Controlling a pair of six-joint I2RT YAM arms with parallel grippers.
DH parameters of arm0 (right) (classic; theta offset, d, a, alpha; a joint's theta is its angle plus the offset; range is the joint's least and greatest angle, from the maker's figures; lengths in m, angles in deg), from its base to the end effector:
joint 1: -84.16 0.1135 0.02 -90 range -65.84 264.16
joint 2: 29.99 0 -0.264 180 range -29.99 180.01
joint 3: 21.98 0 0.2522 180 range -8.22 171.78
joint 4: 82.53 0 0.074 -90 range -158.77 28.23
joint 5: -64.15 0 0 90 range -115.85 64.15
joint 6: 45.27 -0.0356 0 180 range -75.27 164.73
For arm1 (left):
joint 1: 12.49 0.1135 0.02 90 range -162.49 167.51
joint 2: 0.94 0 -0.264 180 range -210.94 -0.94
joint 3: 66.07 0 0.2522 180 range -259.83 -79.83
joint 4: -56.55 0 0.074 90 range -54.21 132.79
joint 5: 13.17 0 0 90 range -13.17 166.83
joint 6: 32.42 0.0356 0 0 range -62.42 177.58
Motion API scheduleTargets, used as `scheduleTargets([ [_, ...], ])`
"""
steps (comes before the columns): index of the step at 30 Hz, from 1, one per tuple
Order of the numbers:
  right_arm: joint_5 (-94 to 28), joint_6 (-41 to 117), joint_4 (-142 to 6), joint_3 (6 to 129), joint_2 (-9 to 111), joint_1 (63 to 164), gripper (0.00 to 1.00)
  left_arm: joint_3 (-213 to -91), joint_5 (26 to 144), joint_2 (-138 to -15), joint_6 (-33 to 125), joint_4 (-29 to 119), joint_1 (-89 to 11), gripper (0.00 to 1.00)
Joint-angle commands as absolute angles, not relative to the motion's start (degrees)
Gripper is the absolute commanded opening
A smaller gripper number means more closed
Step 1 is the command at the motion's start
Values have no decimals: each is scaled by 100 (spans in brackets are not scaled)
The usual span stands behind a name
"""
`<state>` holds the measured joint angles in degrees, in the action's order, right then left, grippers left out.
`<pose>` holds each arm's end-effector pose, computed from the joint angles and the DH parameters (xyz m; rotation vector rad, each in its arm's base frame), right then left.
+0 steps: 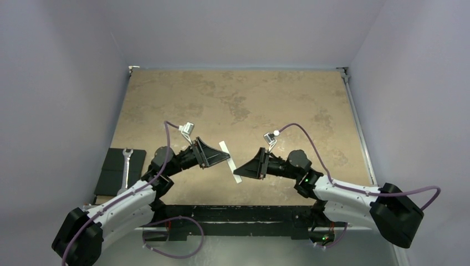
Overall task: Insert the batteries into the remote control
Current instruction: Turn over the remote control at the center of the board.
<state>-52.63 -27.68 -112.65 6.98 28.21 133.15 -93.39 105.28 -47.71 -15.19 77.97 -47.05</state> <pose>0.1235 0.1665 0.2163 -0.0645 1.9646 1.9146 0.1404 -0.1173 0.2255 -0.1437 1.8658 -1.7810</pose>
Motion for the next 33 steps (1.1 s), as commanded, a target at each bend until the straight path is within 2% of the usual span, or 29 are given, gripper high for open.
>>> scheduleTargets([
  [1, -5379, -2920, -11901, 711, 2940, 13290, 0, -9254, 10687, -4920, -1714, 8537, -4702, 52],
  [5, -5389, -3023, -12157, 649, 3029, 13291, 0, -9189, 10744, -5022, -1855, 8841, -4703, 48],
  [9, -5377, -3024, -12199, 604, 3060, 13288, 0, -9140, 10773, -5034, -1877, 8941, -4703, 38],
  [12, -5361, -3041, -12254, 539, 3083, 13287, 0, -9109, 10761, -5030, -1911, 9010, -4703, 27],
  [16, -5360, -3042, -12337, 452, 3109, 13289, 0, -9096, 10766, -5050, -1926, 9059, -4703, 0],
  [20, -5377, -3017, -12387, 401, 3110, 13293, 1, -9072, 10740, -5078, -1965, 9204, -4703, 0],
  [22, -5395, -3000, -12398, 384, 3103, 13286, 16, -9070, 10714, -5065, -1969, 9210, -4703, 0],
  [29, -5435, -2735, -12002, 433, 2874, 13288, 58, -9121, 10650, -5068, -1941, 9110, -4703, 0],
  [33, -5398, -2369, -11264, 611, 2570, 13287, 74, -9183, 10640, -5109, -1852, 8979, -4703, 0],
])
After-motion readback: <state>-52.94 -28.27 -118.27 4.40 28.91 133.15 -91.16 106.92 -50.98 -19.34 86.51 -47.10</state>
